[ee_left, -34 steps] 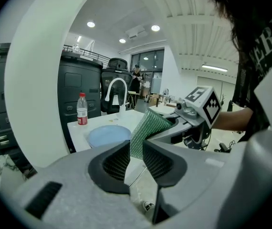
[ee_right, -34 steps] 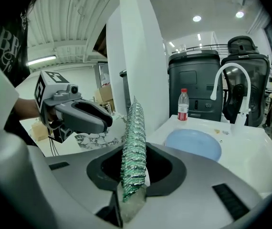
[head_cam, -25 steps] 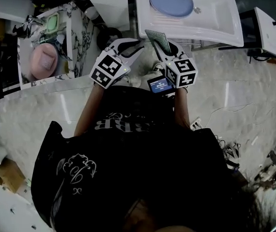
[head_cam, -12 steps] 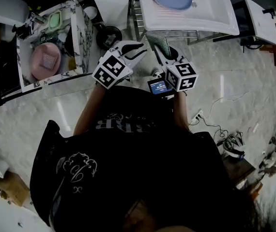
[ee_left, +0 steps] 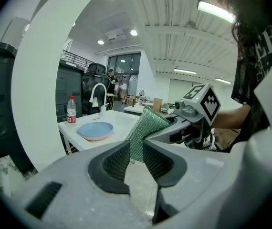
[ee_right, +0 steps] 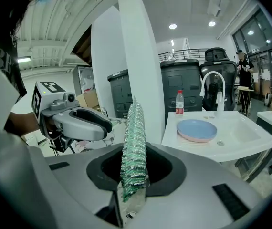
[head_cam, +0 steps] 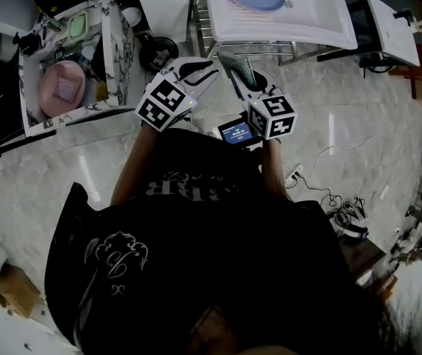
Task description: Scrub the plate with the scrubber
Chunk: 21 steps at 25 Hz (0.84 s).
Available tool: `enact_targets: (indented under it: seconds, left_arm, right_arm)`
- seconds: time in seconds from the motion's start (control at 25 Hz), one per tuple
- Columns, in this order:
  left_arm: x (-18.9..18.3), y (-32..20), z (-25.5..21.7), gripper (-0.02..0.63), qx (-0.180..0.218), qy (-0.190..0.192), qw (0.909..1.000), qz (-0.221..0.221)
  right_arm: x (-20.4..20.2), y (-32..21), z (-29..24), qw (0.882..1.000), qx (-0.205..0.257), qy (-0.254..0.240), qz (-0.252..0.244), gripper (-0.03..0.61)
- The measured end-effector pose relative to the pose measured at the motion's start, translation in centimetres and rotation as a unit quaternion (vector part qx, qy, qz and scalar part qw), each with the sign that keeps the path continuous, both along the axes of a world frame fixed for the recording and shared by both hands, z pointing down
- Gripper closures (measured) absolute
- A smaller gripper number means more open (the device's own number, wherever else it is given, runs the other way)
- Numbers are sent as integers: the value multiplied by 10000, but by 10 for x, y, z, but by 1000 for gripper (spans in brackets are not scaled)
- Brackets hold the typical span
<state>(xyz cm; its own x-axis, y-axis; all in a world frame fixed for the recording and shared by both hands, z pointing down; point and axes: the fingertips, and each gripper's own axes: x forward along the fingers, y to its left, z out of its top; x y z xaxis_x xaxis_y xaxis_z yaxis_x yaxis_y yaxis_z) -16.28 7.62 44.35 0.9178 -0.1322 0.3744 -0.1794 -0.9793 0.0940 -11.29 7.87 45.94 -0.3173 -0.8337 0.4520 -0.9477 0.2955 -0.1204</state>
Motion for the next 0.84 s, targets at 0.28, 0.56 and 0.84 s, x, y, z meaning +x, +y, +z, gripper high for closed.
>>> enact_targets:
  seconds: [0.28, 0.56, 0.84]
  left_arm:
    - [14, 24, -1, 518, -2, -43, 9999, 102]
    - [21, 39, -4, 518, 34, -53, 9999, 132]
    - [22, 42, -3, 518, 57, -61, 9999, 86]
  right_arm:
    - [12, 24, -1, 10000, -46, -26, 69, 488]
    - [20, 39, -2, 9999, -25, -40, 114, 489]
    - [24, 43, -1, 9999, 1, 6, 100, 489]
